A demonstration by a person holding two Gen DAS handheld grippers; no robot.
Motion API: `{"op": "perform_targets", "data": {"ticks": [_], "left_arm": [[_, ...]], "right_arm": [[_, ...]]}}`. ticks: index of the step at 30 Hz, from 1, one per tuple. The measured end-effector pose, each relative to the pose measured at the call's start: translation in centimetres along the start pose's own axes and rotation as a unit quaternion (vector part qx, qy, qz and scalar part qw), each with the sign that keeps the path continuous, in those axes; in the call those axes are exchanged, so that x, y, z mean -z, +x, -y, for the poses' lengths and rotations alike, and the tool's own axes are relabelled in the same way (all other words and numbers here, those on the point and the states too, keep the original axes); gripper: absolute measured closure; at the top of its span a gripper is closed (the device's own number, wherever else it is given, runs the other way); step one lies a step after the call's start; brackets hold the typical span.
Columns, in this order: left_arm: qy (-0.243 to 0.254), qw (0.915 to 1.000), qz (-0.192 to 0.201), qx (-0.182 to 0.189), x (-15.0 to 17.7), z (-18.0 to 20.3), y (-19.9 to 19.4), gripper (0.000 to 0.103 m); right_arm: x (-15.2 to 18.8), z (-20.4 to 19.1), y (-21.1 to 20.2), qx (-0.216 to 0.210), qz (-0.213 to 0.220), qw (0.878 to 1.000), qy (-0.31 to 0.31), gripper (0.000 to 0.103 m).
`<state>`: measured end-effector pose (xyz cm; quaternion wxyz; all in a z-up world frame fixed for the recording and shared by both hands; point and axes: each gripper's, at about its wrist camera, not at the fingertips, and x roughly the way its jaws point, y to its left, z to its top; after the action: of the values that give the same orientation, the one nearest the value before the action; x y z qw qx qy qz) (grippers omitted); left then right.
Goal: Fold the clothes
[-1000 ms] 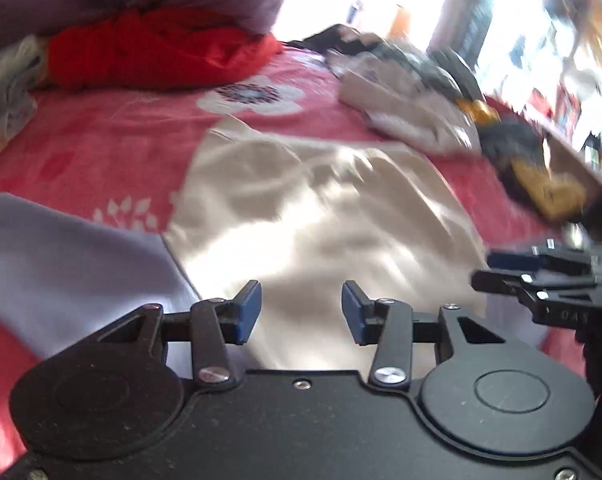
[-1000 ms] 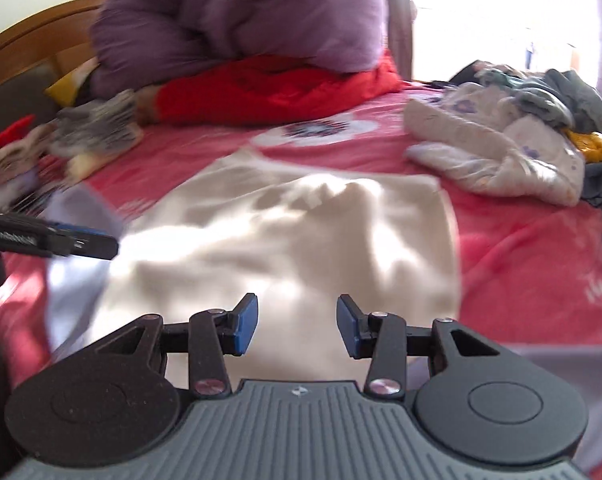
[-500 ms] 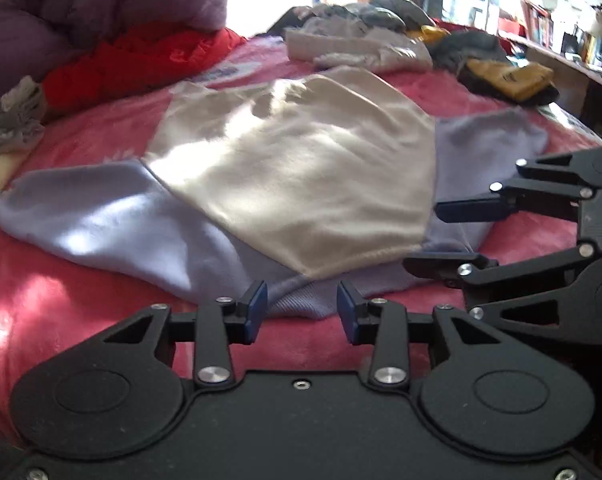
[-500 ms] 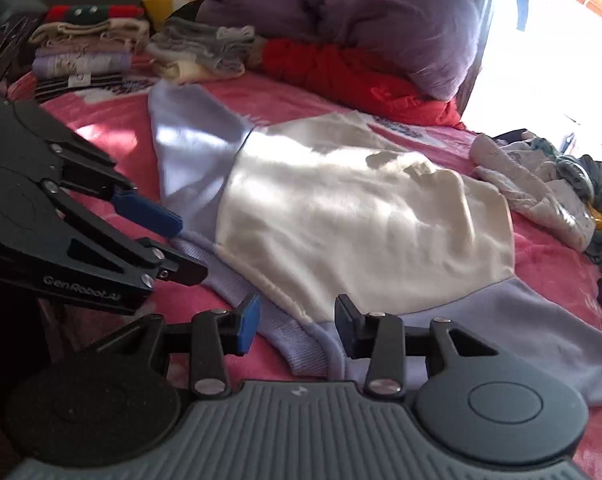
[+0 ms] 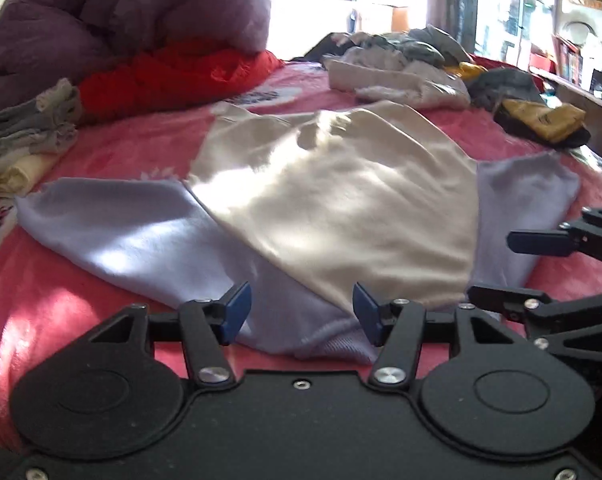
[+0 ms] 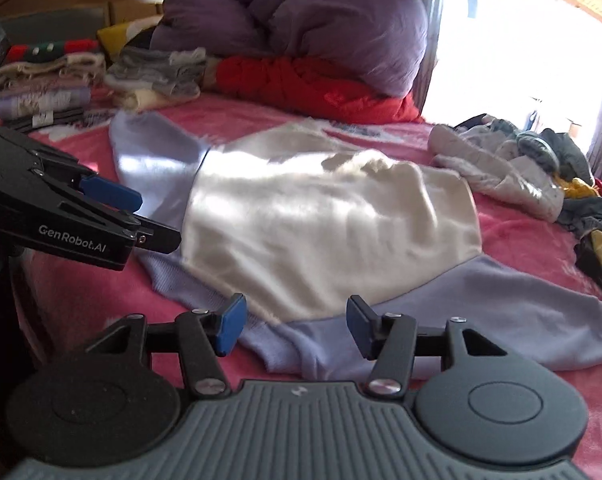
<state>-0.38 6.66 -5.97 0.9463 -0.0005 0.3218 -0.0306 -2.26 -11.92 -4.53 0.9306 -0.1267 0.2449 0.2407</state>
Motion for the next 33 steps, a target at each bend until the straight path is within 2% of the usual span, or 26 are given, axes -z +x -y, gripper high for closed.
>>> {"op": "perform_targets", "data": {"ticks": [1,2,3,5,7,10,15,19,21,24,25,27,28,29,30,31,33], "left_arm": [[-0.009,0.9993,-0.035,0.01,0.1,-0.4,1.3,0.046],[-0.01,0.9954,-0.092,0.028,0.5,-0.6,3.0,0.045],[-0.001,0.9955,-0.09,0.029,0.8,-0.5,3.1,0.044],[0.011,0.9967,-0.077,0.025,0.2,0.0,1.9,0.048],[0.02,0.9987,-0.041,0.022,-0.6,0.1,0.8,0.051],[-0.004,0.9995,-0.028,0.014,-1.6,-0.7,1.1,0.053],[-0.037,0.9992,-0.015,0.004,-3.9,-2.1,2.5,0.054],[-0.055,0.9977,-0.037,0.011,-6.7,-3.5,4.3,0.054],[-0.069,0.9971,-0.027,0.017,-8.0,-4.4,3.7,0.054],[-0.107,0.9928,-0.006,0.053,-8.3,-6.0,2.6,0.054],[-0.114,0.9914,-0.009,0.064,-8.0,-6.0,2.6,0.054],[-0.081,0.9931,-0.036,0.077,-6.6,-4.2,3.1,0.054],[-0.063,0.9933,-0.051,0.083,-5.9,-3.1,3.3,0.057],[-0.021,0.9946,-0.065,0.078,-5.1,-1.6,3.3,0.063],[0.017,0.9953,-0.067,0.067,-4.5,-0.3,2.9,0.067],[0.043,0.9954,-0.061,0.061,-4.2,0.5,2.4,0.068],[0.035,0.9958,-0.047,0.071,-3.8,1.0,1.5,0.068]], "right_arm": [[0.3,0.0,1.0,-0.01,-0.028,1.0,0.005,0.037],[0.6,0.0,2.1,-0.025,-0.069,0.997,0.01,0.034],[1.0,0.0,3.3,-0.041,-0.111,0.993,0.014,0.036],[1.1,0.3,3.0,-0.046,-0.098,0.994,0.019,0.037],[0.3,0.9,2.2,-0.048,-0.088,0.995,0.011,0.054],[-0.6,2.2,1.3,-0.048,-0.044,0.997,0.036,0.054],[-1.0,4.6,2.4,-0.04,-0.01,0.996,0.074,0.054],[-1.2,6.6,4.4,-0.045,-0.019,0.994,0.101,0.053],[-1.6,8.0,4.7,-0.071,-0.038,0.989,0.122,0.053],[-1.4,8.6,3.1,-0.129,-0.047,0.985,0.107,0.048],[-1.2,8.5,2.8,-0.135,-0.053,0.985,0.097,0.048],[-0.9,8.5,2.6,-0.137,-0.061,0.985,0.089,0.049],[-0.9,8.9,2.6,-0.136,-0.052,0.983,0.109,0.055],[-1.0,9.4,2.7,-0.14,-0.044,0.981,0.128,0.061],[-1.2,9.5,2.8,-0.145,-0.039,0.98,0.133,0.074],[-1.5,9.2,2.7,-0.14,-0.03,0.982,0.12,0.076],[-1.6,7.8,2.7,-0.133,-0.016,0.986,0.095,0.076]]}}
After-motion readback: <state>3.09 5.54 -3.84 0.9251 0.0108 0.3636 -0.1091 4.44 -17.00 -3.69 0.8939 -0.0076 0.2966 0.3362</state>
